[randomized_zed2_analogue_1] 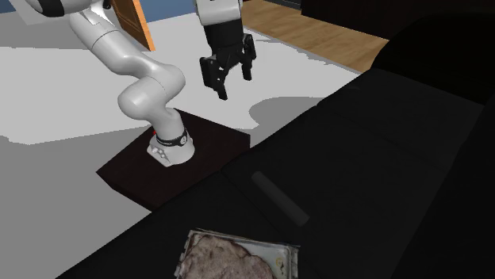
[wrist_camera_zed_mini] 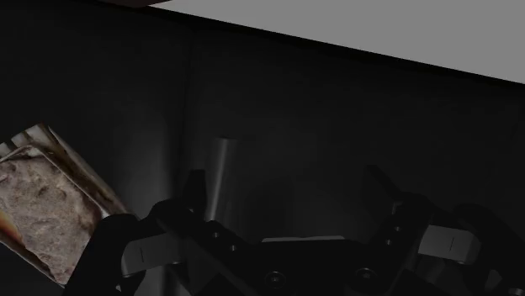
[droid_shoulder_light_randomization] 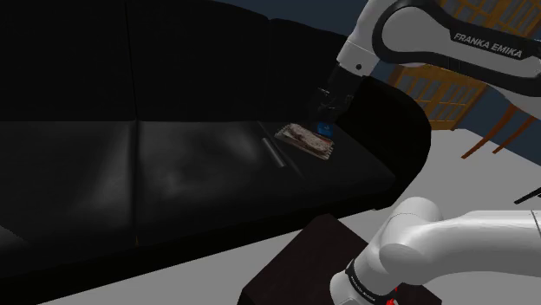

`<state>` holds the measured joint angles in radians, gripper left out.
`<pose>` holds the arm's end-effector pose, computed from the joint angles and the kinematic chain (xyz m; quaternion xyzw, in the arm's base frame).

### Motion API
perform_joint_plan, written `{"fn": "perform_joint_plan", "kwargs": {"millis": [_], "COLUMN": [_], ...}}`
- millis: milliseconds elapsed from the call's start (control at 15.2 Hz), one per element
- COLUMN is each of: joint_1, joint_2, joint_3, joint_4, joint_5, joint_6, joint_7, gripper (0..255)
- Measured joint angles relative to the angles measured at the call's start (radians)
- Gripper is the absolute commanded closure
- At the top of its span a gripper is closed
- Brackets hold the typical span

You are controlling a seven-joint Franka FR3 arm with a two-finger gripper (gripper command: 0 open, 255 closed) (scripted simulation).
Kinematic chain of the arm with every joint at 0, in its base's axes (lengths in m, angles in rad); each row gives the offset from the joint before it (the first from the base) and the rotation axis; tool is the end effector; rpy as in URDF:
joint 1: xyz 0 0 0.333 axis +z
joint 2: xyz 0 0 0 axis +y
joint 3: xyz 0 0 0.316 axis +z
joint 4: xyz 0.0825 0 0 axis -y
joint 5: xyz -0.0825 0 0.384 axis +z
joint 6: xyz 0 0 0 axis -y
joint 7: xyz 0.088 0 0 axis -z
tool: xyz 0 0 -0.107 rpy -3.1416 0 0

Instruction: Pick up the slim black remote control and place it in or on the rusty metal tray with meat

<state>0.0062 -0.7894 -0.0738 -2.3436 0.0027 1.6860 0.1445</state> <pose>0.3170 -0.0287 0.6077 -0.9928 0.0965 -0.0637 0.0306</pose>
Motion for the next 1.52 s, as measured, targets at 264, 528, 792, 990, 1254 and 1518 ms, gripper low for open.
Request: {"fn": "perform_joint_plan", "kwargs": {"millis": [264, 528, 792, 990, 1254, 1518], "joint_1": [-0.008, -0.023, -0.036, -0.044, -0.052, -0.061], "joint_2": [0.058, 0.168, 0.296, 0.394, 0.547, 0.659], "joint_3": [-0.01, -0.03, -0.053, -0.07, -0.095, -0.115], "joint_4": [-0.008, -0.026, -0.024, -0.017, 0.027, 0.053], "joint_5": [0.0, 0.002, 0.009, 0.019, 0.043, 0.068], "joint_6": [0.054, 0.16, 0.266, 0.339, 0.425, 0.492], "joint_7": [0.009, 0.024, 0.037, 0.044, 0.046, 0.039], "gripper": [0, 0, 0, 0, 0, 0]}}
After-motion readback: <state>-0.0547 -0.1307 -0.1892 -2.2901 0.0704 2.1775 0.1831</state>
